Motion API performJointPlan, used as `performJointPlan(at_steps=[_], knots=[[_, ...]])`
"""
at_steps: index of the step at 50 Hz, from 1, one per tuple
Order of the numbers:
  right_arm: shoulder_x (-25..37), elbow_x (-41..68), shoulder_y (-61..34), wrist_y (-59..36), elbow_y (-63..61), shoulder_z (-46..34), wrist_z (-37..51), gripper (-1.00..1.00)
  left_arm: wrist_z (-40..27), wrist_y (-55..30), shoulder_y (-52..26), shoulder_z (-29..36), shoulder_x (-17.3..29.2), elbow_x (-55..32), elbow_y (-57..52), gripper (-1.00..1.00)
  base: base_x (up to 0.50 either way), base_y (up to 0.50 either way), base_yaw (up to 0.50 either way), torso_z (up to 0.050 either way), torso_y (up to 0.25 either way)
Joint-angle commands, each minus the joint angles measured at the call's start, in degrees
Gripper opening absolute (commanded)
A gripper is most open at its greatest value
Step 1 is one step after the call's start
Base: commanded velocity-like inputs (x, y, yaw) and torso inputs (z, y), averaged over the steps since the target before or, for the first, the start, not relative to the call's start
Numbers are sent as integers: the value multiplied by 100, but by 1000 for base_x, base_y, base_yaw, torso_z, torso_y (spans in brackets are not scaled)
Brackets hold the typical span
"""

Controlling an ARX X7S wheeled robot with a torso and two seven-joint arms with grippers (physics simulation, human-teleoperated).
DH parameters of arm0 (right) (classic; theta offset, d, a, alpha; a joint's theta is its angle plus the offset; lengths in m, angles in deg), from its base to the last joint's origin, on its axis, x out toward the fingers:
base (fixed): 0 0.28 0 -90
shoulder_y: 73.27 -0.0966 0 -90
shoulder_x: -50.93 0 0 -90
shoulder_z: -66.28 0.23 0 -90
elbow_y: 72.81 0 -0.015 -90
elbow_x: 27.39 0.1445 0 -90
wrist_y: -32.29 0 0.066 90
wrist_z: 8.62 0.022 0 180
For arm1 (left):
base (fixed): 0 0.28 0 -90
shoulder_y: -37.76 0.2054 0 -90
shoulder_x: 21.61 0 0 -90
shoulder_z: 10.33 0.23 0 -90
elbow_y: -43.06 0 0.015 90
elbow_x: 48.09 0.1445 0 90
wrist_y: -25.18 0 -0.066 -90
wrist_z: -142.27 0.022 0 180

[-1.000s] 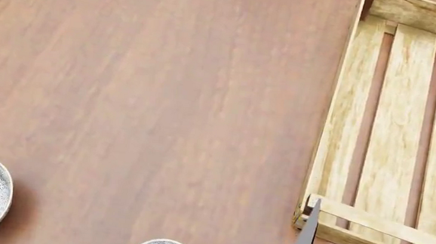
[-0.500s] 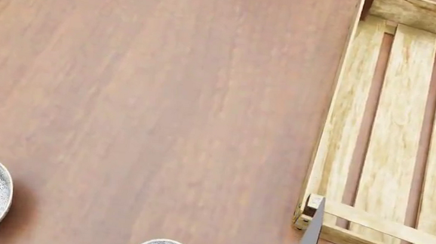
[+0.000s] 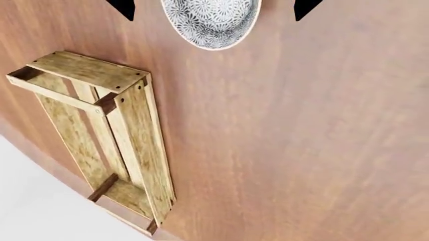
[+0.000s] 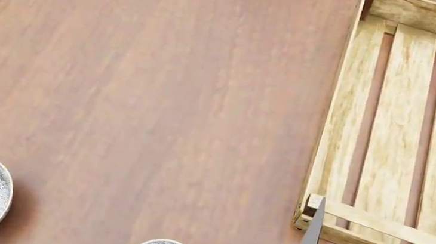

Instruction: Stack the right bowl on the left bowl and place them in the tray.

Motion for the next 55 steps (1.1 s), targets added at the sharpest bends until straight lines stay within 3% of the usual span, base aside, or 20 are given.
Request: performJointPlan(at_steps=[1,55], knots=[[-151,-50,-53,20,3,104,-15,100,404,302,-5,-206,-255,-28,599,100,0,0,0,0,0],[-41,-98,47,267,4,188,-16,100,913,508,-523,-106,-948,-202,2418,100,0,0,0,0,0]])
